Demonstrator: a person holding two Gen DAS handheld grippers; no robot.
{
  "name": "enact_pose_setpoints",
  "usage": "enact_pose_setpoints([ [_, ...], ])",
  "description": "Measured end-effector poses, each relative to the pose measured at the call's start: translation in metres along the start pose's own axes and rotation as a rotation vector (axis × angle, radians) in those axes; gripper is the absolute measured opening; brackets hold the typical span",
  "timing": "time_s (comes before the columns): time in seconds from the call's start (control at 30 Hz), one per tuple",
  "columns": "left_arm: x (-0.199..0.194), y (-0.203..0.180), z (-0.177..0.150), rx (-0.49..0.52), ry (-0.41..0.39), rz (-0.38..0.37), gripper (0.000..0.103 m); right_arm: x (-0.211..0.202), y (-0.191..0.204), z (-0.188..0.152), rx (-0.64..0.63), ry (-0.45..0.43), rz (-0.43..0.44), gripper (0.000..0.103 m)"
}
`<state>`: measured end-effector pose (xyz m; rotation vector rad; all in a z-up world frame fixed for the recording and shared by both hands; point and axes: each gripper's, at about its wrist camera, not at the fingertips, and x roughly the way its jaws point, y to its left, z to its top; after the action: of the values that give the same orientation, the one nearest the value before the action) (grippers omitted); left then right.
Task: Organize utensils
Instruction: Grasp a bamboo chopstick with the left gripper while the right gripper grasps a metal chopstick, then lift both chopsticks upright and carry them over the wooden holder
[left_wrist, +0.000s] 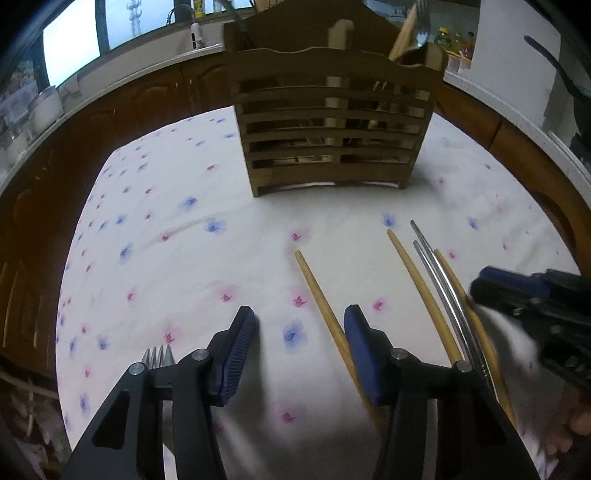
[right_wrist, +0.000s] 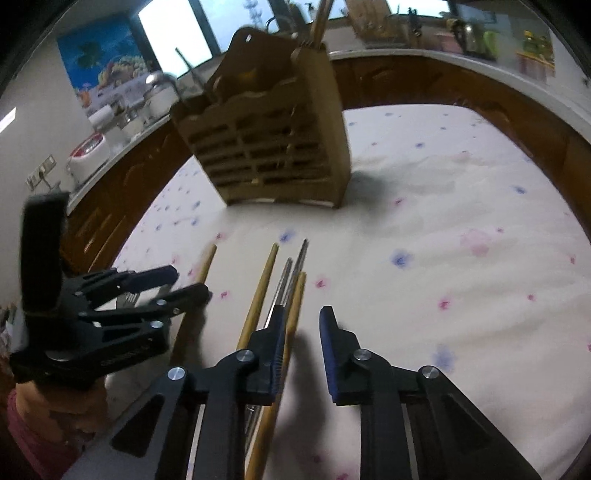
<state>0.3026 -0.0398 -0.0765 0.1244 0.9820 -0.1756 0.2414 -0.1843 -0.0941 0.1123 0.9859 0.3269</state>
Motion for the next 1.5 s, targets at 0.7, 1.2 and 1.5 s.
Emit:
enact_pose_setpoints([
  [0.7,0.016,-0.008,0.02,0.046,-0.005,-0.019,0.016,0.037,0.002,0.032,-0.06,0.048,-0.036,0.008],
  [1.2,0.013,-0.006,0.024,0.021,0.029,-0.023,0.011,0.036,-0.002,0.033,-0.051,0.059,-0.018,0.008],
  [1.5,-0.014,-0.004,0.018,0.008,-0.051,-0.08,0.004,0.02,-0.002,0.032,-0.028,0.008,0.01,0.005],
])
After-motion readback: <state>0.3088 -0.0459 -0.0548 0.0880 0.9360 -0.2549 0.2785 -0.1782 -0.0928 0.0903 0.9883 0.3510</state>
